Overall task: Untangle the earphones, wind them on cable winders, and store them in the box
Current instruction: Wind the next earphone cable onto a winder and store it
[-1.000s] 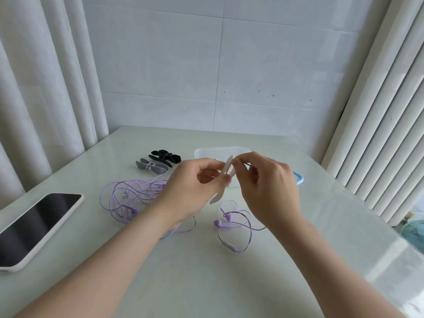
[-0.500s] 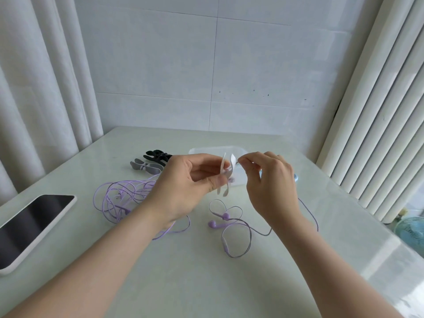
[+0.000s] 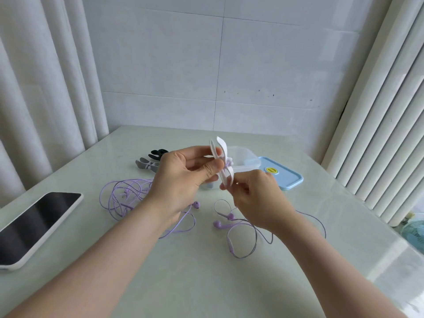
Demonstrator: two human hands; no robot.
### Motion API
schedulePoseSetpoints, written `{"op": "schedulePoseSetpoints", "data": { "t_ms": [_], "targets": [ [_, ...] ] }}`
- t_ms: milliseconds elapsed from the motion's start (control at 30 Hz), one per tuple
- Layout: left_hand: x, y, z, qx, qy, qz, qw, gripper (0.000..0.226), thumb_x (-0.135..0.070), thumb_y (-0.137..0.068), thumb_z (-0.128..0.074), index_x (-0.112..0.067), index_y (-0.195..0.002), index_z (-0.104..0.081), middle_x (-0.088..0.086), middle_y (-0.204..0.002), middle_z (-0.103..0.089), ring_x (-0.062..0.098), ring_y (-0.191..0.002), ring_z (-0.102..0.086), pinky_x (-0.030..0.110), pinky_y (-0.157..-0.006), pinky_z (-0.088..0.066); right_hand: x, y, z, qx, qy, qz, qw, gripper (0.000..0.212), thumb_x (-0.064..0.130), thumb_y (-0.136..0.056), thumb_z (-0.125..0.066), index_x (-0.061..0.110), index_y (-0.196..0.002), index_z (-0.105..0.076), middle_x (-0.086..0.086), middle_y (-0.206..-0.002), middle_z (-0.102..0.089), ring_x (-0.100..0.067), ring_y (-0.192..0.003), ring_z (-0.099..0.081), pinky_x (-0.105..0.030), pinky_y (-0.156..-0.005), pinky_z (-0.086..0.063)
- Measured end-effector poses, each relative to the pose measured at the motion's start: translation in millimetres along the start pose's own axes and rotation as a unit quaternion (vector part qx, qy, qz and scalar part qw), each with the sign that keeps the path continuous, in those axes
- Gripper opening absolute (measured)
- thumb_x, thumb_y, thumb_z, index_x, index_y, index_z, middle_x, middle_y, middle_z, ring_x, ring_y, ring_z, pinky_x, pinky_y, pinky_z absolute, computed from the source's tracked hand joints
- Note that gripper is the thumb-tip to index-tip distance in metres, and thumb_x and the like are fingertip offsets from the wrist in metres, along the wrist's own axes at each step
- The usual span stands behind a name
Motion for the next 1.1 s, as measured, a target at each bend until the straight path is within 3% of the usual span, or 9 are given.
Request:
{"op": "schedulePoseSetpoints", "data": {
  "t_ms": [100,233,367,567,667,800,900,1000,1100],
  "targets": [
    [5.3,-4.4,10.2,-0.041,0.024,0.025,0.999,0.021,-0.012,-0.094,-0.075,-0.011,-0.115,-0.076,0.011,-0.109,-0.080,0.030,-0.109,-0.075,0.041,-0.095,-0.062,3.9,0.6,0.2,0.038,-0.049,0.011,0.998,0.024,0.027,-0.102,-0.060,0.033,-0.089,-0.079,-0.008,-0.062,-0.065,-0.027,-0.067,-0.062,-0.039,-0.072,-0.056],
    [11.4,-6.0,16.2,-0.062,-0.008,0.057,0.996,0.019,-0.020,-0.100,-0.070,-0.009,-0.115,-0.076,0.014,-0.113,-0.078,0.022,-0.094,-0.079,0.031,-0.070,-0.063,11.6,6.6,0.3,0.075,-0.052,0.039,0.995,0.021,0.022,-0.100,-0.063,0.027,-0.094,-0.083,0.013,-0.053,-0.059,-0.014,-0.063,-0.065,-0.031,-0.066,-0.053],
    [12.7,-7.9,21.8,-0.068,-0.036,0.077,0.994,0.018,-0.019,-0.101,-0.069,-0.006,-0.113,-0.074,0.016,-0.110,-0.077,0.012,-0.080,-0.077,0.033,-0.065,-0.064,11.0,6.0,1.4,0.047,-0.025,0.039,0.998,0.019,0.026,-0.097,-0.065,0.029,-0.092,-0.083,0.019,-0.059,-0.065,0.001,-0.062,-0.059,-0.029,-0.063,-0.051],
    [18.0,-8.5,26.3,-0.075,-0.198,0.001,0.977,0.016,-0.029,-0.094,-0.079,-0.021,-0.106,-0.073,0.001,-0.102,-0.074,0.022,-0.082,-0.074,0.042,-0.058,-0.063,34.0,15.4,2.6,0.036,-0.086,0.111,0.989,0.024,0.021,-0.095,-0.063,0.014,-0.074,-0.072,-0.003,-0.053,-0.051,-0.021,-0.054,-0.037,-0.036,-0.054,-0.039],
    [19.5,-10.2,27.8,-0.062,-0.185,-0.009,0.981,0.014,-0.034,-0.093,-0.079,-0.026,-0.104,-0.074,-0.002,-0.099,-0.075,0.028,-0.080,-0.070,0.036,-0.055,-0.055,37.5,13.0,14.7,-0.064,-0.252,0.039,0.965,0.026,0.013,-0.100,-0.058,0.011,-0.076,-0.066,0.004,-0.057,-0.049,-0.013,-0.056,-0.040,-0.029,-0.052,-0.034],
    [23.0,-7.8,20.5,0.051,-0.122,0.036,0.991,0.026,-0.036,-0.092,-0.077,-0.022,-0.113,-0.077,0.001,-0.095,-0.077,0.030,-0.079,-0.058,0.035,-0.057,-0.050,23.8,8.0,31.9,-0.192,-0.288,-0.023,0.938,0.026,0.016,-0.106,-0.052,0.013,-0.084,-0.065,0.010,-0.060,-0.049,-0.010,-0.057,-0.040,-0.023,-0.052,-0.032],
    [24.2,-0.9,8.1,0.139,-0.152,0.051,0.977,0.027,-0.031,-0.089,-0.079,-0.022,-0.114,-0.078,0.002,-0.099,-0.080,0.023,-0.086,-0.068,0.028,-0.066,-0.048,12.6,5.0,36.0,-0.217,-0.229,-0.031,0.948,0.024,0.022,-0.107,-0.055,0.015,-0.088,-0.069,0.015,-0.053,-0.050,-0.008,-0.050,-0.040,-0.016,-0.049,-0.029],
    [19.4,2.1,0.5,0.153,-0.166,0.036,0.973,0.025,-0.020,-0.088,-0.082,-0.018,-0.113,-0.078,0.001,-0.102,-0.081,0.015,-0.102,-0.076,0.014,-0.076,-0.053,0.2,1.9,34.0,-0.249,-0.198,-0.067,0.946,0.023,0.028,-0.104,-0.061,0.019,-0.088,-0.074,0.002,-0.069,-0.068,-0.014,-0.063,-0.054,-0.028,-0.060,-0.042],
    [9.6,4.6,-3.9,0.151,-0.102,0.020,0.983,0.026,-0.010,-0.086,-0.082,-0.008,-0.112,-0.078,0.007,-0.104,-0.081,0.019,-0.099,-0.078,0.014,-0.069,-0.053,-18.9,-2.0,24.6,-0.208,-0.244,-0.138,0.937,0.024,0.034,-0.099,-0.068,0.022,-0.081,-0.078,-0.002,-0.059,-0.053,-0.022,-0.058,-0.045,-0.035,-0.059,-0.039]
  ]
}}
Point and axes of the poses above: each hand's wrist, its own y-axis away from the middle knuckle, its own z-axis out of the back of the hand, x = y × z, the point moved 4 cm from there along -y, towards the middle knuckle
